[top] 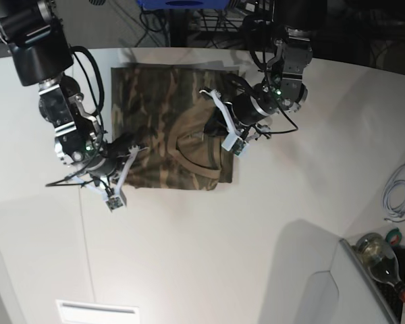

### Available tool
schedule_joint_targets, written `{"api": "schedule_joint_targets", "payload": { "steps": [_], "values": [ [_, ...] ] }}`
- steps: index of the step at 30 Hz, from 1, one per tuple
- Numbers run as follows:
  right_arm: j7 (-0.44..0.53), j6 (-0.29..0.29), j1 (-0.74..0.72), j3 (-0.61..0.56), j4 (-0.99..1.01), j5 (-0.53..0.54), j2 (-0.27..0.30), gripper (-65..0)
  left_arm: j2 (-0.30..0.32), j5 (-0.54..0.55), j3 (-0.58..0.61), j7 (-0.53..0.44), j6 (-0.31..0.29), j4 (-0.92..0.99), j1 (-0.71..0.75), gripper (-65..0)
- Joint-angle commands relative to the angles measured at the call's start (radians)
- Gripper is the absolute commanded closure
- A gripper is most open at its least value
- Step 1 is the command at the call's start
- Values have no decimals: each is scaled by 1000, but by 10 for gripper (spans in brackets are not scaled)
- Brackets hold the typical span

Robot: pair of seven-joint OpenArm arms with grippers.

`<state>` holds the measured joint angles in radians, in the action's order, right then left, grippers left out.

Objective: Layout the t-shirt on the table in an organized manner, then fold the t-shirt properly
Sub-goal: 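Grasp the folded shirt's sides with both grippers and square it, then pull the folded shirt with the left gripper to straighten its position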

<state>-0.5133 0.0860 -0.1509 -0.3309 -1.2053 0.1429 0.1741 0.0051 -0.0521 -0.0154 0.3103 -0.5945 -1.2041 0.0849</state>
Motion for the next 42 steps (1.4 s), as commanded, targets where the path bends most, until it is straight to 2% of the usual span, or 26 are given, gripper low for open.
{"api": "schedule_joint_targets", "payload": {
  "steps": [1, 3, 6, 11, 13, 18, 21, 25, 27, 29, 30, 31, 33, 37, 42],
  "values": [
    [26, -2, -6, 6, -71, -1, 9, -2, 3, -15, -1, 17, 11, -9, -6, 0],
    [25, -2, 30, 6, -190, 1, 37, -2, 3, -13, -1, 19, 11, -18, -6, 0],
    [-26, -9, 70, 9, -308, 1, 45, -2, 3, -5, -10, 19, 11, -50, -6, 0],
    [-54, -5, 113, 100, -348, 1, 40, -2, 3, -4, -13, 31, 11, -188, 20, 0],
    [-54, -5, 124, 117, -347, 1, 40, -2, 3, -1, -16, 88, 8, -263, 36, 0],
    [-54, -1, 162, 175, -351, -1, 46, -2, 11, 156, -16, 260, 8, -464, 57, 0],
    [-54, -1, 182, 191, -351, -1, 49, -2, 37, 266, -16, 338, 8, -457, 29, 0],
    [-55, -1, 202, 191, -353, -2, 51, -2, 51, 370, -62, 361, 11, -363, 11, -3],
    [-55, -1, 205, 189, -353, -2, 51, -2, 52, 420, -107, 359, 9, -300, 9, -245],
    [-55, -1, 207, 189, -351, -2, 51, -2, 52, 458, -140, 356, 8, -244, 9, -454],
    [-57, 1, 207, 189, -351, -2, 51, -2, 52, 470, -151, 356, 8, -217, 8, -535],
    [-58, 1, 207, 187, -351, -2, 51, -2, 52, 476, -156, 355, 8, -187, 6, -584],
    [-58, 1, 207, 186, -350, -2, 51, -2, 52, 481, -151, 344, 6, -142, -9, -601],
    [-58, 1, 207, 183, -348, -2, 49, -2, 48, 482, -148, 250, 6, -32, -23, -601],
    [-58, 1, 208, 183, -345, -2, 49, -2, 51, 482, -70, 240, 6, 99, -44, -601]
  ]
}}
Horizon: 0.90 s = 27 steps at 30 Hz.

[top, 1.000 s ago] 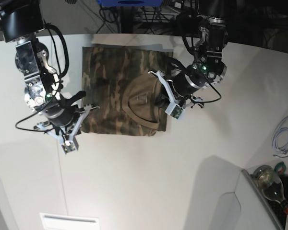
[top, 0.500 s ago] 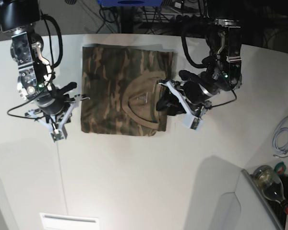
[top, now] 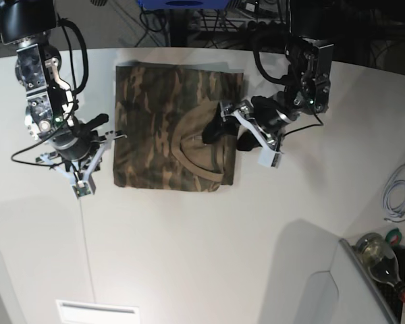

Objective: Layout the t-shirt on the table in an organized manner, then fold the t-shirt properly
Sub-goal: 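Pull the folded shirt with the left gripper to straighten its position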

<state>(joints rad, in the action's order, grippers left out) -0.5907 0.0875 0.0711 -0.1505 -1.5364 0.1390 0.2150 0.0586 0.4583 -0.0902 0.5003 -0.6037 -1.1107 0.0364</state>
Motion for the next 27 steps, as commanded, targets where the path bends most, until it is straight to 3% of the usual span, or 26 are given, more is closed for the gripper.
{"api": "schedule_joint_targets", "payload": {
  "steps": [1, 3, 5, 10, 12, 13, 18, 21, 24, 27],
  "values": [
    [19, -1, -7, 2, -14, 1, 8, -2, -3, -28, 17, 50, 15, 25, 1, -601],
    [19, -1, 2, 7, -20, 1, 8, -2, -4, -28, 36, 50, 15, 56, 0, -596],
    [19, -1, 6, 9, -20, 1, 10, -2, -4, -29, 53, 50, 17, 63, -2, -535],
    [22, -1, 29, 10, -22, 3, 34, -2, 1, -33, 108, 53, 18, 82, -39, -148],
    [24, -1, 46, 32, -22, 3, 37, -2, 13, -34, 125, 56, 18, 86, -72, -25],
    [24, -1, 54, 59, -23, 4, 33, -2, 25, -34, 139, 57, 18, 86, -85, 0],
    [21, -1, 103, 228, -46, 4, 8, -2, 108, -34, 289, 57, 20, 85, -184, 0],
    [18, -1, 121, 289, -62, 4, 8, -2, 189, -36, 455, 100, 20, 82, -280, 0],
    [18, -1, 134, 329, -60, 4, 8, -2, 260, -45, 689, 123, 17, 80, -407, 0],
    [18, -1, 138, 340, -60, 4, 8, -2, 289, -152, 950, 123, 17, 80, -540, 0]
  ]
}}
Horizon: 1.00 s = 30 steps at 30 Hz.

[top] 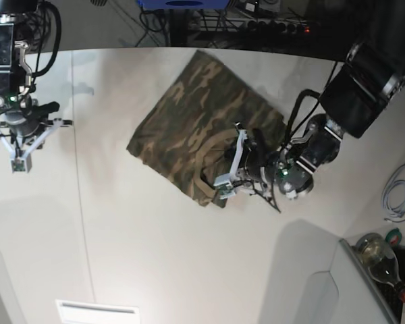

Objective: Layout the t-shirt on the table in an organized manner, then fold the t-shirt properly
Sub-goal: 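Pull the folded shirt with the left gripper to straighten its position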

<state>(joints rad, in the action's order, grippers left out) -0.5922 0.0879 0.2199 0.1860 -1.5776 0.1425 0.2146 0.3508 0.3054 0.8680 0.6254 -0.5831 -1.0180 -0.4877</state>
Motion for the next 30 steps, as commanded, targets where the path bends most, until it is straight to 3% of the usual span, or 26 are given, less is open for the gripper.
{"api": "schedule_joint_targets", "payload": {
  "steps": [1, 5, 9, 12, 19, 26, 30],
  "values": [
    [19, -1, -10, 4, -19, 1, 7, -2, -5, -42, 53, -5, -4, -11, -45, 0],
    [18, -3, -9, 7, -19, 1, -17, -2, -43, -248, 211, -126, -4, -6, -90, 0],
    [-5, -3, -9, 70, -17, 1, -60, -2, -132, -469, 213, -240, -4, 44, -79, 0],
    [-38, -3, -9, 88, -19, 1, -77, -2, -193, -569, 213, -304, -4, 101, -68, 0],
    [-42, -3, 20, 89, -17, 1, -77, -2, -270, -616, 218, -345, -4, 166, -67, 0],
    [-42, -3, 28, 88, -16, 1, -77, -2, -272, -619, 219, -350, -4, 161, -75, 0],
    [-42, -3, 28, 86, -16, 1, -77, -2, -272, -621, 219, -418, -4, 161, -76, 0]
  ]
}}
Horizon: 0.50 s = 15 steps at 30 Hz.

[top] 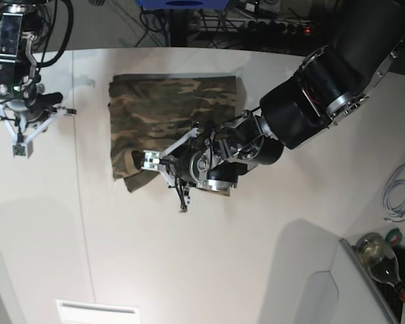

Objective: Layout the t-shirt on the table in an organized manner, then fold the t-shirt properly
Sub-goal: 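Pull the folded shirt with the left gripper to straighten its position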

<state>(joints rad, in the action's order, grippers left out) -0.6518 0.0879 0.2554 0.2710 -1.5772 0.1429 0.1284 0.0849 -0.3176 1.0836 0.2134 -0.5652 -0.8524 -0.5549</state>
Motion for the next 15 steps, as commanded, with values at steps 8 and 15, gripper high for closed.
{"api": "schedule_joint_targets", "payload": {
  "steps": [8, 15],
  "values": [
    [17, -3, -9, 1, -16, 1, 9, -2, -18, 2, 5, -15, -22, -1, -9, 0],
    [17, -3, -9, -2, -16, 1, 9, -2, -18, 2, 0, -13, -22, -3, -11, -56]
  ]
}}
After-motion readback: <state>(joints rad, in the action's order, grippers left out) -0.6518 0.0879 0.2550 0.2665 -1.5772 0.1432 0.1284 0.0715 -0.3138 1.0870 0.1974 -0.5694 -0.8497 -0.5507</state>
